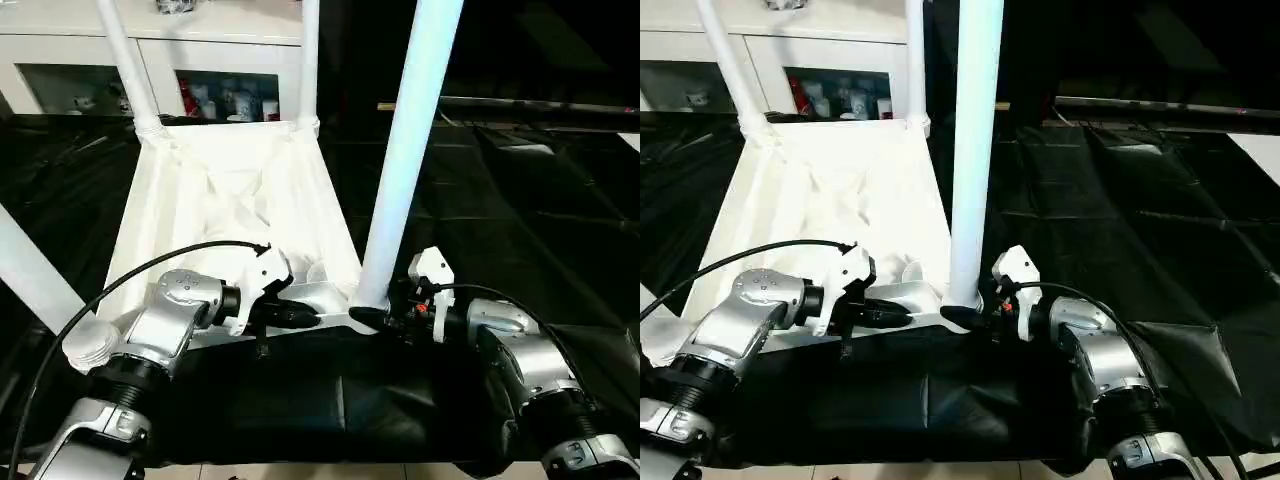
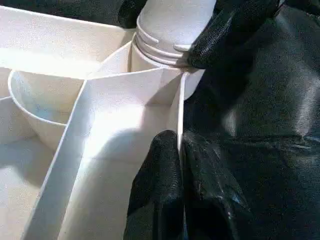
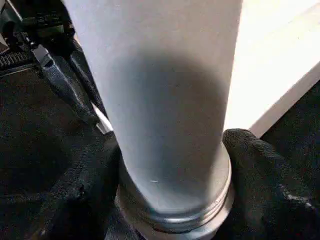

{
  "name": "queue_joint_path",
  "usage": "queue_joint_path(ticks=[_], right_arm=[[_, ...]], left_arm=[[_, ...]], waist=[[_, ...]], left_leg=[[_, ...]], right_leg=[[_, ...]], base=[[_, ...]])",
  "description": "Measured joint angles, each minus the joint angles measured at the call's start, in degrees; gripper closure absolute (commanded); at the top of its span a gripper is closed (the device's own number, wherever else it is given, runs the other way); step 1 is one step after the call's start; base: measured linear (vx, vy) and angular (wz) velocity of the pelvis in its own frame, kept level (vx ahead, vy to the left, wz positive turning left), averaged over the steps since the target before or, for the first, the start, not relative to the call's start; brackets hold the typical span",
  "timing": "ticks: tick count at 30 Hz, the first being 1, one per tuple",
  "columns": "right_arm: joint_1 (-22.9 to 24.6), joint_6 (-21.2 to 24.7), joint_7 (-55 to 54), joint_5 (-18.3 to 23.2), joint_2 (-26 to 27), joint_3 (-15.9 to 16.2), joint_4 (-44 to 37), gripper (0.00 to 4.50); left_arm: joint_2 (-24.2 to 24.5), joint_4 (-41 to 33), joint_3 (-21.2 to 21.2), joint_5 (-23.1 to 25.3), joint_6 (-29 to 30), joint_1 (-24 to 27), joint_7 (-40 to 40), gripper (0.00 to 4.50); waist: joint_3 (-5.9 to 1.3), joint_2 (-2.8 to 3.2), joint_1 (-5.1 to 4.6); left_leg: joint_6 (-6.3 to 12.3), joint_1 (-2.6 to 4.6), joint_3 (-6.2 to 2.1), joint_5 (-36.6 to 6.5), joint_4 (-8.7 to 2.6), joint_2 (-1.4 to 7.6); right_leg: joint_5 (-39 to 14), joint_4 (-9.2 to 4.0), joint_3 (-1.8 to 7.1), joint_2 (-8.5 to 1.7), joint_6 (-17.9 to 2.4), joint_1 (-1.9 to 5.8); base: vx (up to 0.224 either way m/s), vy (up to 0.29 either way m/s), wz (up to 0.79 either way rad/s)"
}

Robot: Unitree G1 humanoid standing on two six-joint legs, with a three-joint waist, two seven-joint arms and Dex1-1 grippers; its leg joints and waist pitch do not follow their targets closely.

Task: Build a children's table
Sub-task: Rotate leg to tighten

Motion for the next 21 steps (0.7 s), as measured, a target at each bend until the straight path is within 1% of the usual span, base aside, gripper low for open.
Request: queue_joint_path(ticks=[3,7,11,13,14,15,17,19,21], right_arm=[[0.0,0.0,0.1,0.1,0.0,0.0,0.0,1.72],[0.2,-0.9,-2.7,-0.3,1.1,-0.5,0.8,1.78],[-1.3,-2.9,-13.9,-1.9,5.0,-3.2,5.3,1.80],[-2.2,-2.8,-20.2,-2.5,7.1,-4.7,6.7,1.80],[-2.3,-2.3,-23.5,-2.6,8.6,-5.3,6.9,1.80],[-2.7,-1.7,-28.1,-3.1,10.2,-6.7,7.2,1.80],[-3.5,-1.4,-34.1,-3.6,12.3,-7.9,8.0,1.80],[-4.6,-1.5,-39.9,-4.9,13.9,-8.4,9.2,1.80],[-4.9,-2.0,-42.9,-5.3,14.6,-8.5,9.8,1.80]], left_arm=[[0.0,-0.1,0.0,-0.1,0.1,0.1,0.0,4.50],[-0.5,0.1,0.0,0.1,0.0,0.1,1.8,4.50],[-4.6,3.3,0.2,2.4,-0.4,-1.9,9.5,4.50],[-6.8,5.4,0.3,3.5,-0.5,-3.3,13.5,4.50],[-8.0,6.7,0.3,4.0,-0.6,-4.1,15.6,4.50],[-9.5,8.1,0.2,4.7,-0.6,-5.2,18.3,4.50],[-12.0,9.9,0.1,5.8,-0.5,-6.4,22.0,4.50],[-14.1,11.8,0.0,6.6,-0.5,-7.7,25.7,4.50],[-15.0,12.5,-0.1,6.8,-0.5,-8.2,27.3,4.50]], waist=[[0.00,0.00,-0.03],[-0.01,0.02,-0.17],[-0.04,-0.01,-0.67],[-0.06,-0.04,-0.87],[-0.07,-0.05,-0.88],[-0.08,-0.07,-0.90],[-0.12,-0.14,-0.79],[-0.18,-0.10,-0.75],[-0.22,-0.12,-0.65]], left_leg=[[0.00,0.00,0.00,0.0,0.01,0.00],[0.00,0.01,0.00,0.0,0.01,0.00],[-0.02,0.24,0.00,0.0,0.12,-0.02],[-0.03,0.35,-0.01,0.0,0.15,-0.03],[-0.03,0.38,-0.02,0.0,0.14,-0.04],[-0.03,0.37,-0.02,0.0,0.19,-0.05],[-0.03,0.35,-0.03,0.0,0.19,-0.10],[-0.02,0.33,-0.01,0.0,0.21,-0.21],[0.00,0.31,-0.02,0.0,0.20,-0.31]], right_leg=[[0.0,0.00,0.01,0.00,0.0,0.00],[0.0,0.02,0.02,0.00,0.0,0.04],[0.0,0.03,0.04,-0.01,0.0,0.33],[0.0,0.03,0.04,-0.02,0.1,0.36],[0.0,0.01,0.05,-0.03,0.1,0.37],[0.0,0.02,0.06,-0.03,0.1,0.37],[0.0,0.00,0.05,-0.10,0.1,0.40],[0.0,-0.02,0.05,-0.22,0.2,0.43],[0.0,-0.03,0.04,-0.32,0.2,0.45]], base=[[0.000,0.000,0.00],[0.000,0.000,0.00],[0.000,0.000,0.00],[0.000,0.000,0.00],[0.000,0.000,0.00],[0.000,0.000,0.00],[0.000,0.000,0.00],[0.000,0.000,0.00],[0.000,0.000,0.00]])
